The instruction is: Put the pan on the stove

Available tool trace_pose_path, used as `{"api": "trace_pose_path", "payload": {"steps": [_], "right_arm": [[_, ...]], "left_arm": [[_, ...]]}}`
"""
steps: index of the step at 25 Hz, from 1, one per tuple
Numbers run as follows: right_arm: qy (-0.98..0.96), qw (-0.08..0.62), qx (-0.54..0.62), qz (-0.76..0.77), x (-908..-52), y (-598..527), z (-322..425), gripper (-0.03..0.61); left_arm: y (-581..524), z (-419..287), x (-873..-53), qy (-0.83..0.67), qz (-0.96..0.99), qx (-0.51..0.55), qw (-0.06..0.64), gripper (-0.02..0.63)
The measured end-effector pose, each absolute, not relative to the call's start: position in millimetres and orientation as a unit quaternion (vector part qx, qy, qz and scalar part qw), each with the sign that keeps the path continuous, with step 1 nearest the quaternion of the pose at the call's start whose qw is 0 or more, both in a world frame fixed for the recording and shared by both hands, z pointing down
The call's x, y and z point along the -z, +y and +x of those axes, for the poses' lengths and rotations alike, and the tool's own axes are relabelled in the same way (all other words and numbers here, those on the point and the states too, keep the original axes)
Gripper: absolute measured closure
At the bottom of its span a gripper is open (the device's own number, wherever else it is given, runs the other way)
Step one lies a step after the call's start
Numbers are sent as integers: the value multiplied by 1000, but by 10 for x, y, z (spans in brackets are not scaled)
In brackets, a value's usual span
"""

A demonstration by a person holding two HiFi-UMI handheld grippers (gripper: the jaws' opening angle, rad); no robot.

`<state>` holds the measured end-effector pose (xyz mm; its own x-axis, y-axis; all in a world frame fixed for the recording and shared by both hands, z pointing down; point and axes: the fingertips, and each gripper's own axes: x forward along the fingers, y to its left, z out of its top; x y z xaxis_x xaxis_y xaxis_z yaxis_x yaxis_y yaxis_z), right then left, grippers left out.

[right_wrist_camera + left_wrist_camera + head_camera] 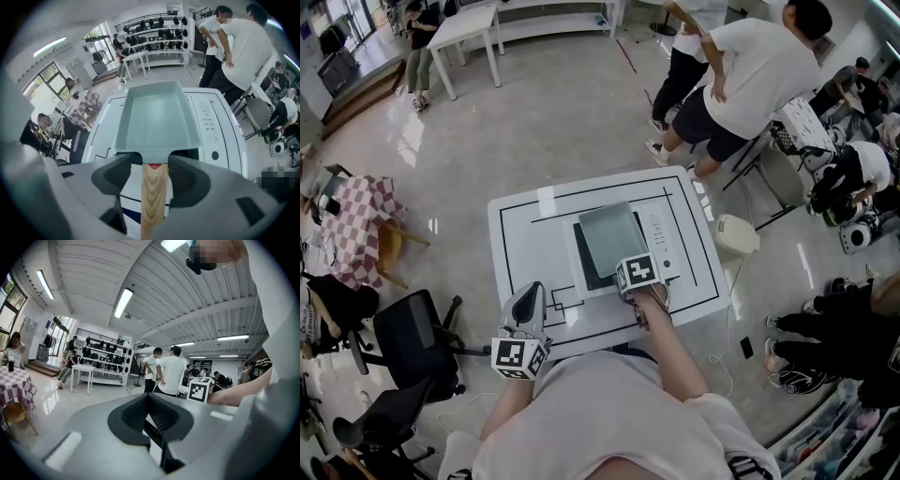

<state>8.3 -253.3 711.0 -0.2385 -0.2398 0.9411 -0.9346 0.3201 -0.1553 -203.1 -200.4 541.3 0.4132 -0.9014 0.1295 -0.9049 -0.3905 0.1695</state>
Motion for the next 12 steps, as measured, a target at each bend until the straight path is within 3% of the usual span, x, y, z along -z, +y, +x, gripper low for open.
{"api": "trace_pose_path", "payload": {"steps": [7,12], "right_arm": [[-708,403,-365,451,-6704,-2544,124,336],[-760,334,-293,474,-6167,-2645,91,354]], "left_arm": [[-1947,-1955,-5367,-541,834,-9,102,604],[-1906,-1927,-5335,-546,832,-7,99,604]]}}
